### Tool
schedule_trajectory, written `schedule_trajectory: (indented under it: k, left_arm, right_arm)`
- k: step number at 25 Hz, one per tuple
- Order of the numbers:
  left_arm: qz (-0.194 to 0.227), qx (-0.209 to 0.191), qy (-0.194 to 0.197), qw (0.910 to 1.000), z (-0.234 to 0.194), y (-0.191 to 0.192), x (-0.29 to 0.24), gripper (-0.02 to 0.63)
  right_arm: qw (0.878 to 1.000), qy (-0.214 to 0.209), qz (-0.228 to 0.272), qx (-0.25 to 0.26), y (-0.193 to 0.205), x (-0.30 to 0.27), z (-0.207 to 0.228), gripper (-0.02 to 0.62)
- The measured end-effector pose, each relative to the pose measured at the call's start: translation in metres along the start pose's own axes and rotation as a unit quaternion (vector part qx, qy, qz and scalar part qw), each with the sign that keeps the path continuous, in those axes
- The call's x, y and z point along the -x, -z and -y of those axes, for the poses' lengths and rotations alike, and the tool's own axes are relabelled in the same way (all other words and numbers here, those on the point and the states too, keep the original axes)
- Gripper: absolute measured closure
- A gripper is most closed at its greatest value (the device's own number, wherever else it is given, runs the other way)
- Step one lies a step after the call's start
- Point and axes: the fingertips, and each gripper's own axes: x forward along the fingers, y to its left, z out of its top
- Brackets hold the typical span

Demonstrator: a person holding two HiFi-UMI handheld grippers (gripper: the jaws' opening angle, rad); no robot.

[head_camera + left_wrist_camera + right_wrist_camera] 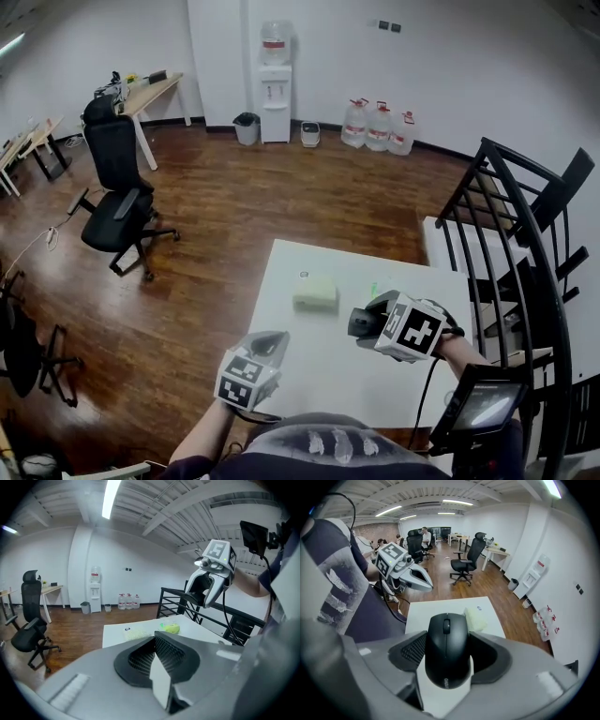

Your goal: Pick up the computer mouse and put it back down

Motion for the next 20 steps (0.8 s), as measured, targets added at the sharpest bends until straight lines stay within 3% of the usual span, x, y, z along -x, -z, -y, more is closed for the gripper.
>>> schedule_trajectory:
  k: [5,20]
  left_arm:
    - [0.018,-0.012,-0.042,0.9989,-0.01,-0.002,0.013,0.59]
    - [0.034,-0.002,-0.074,0.9967,-0.033,0.012,0.045,0.59]
  right_arm:
    - [1.0,-0.002,0.006,0.013,-0.009,-0.003,-0.008,0.307]
    - [1.0,0.009,0.001,0.003,-0.016,-0.023,-0.016,0.307]
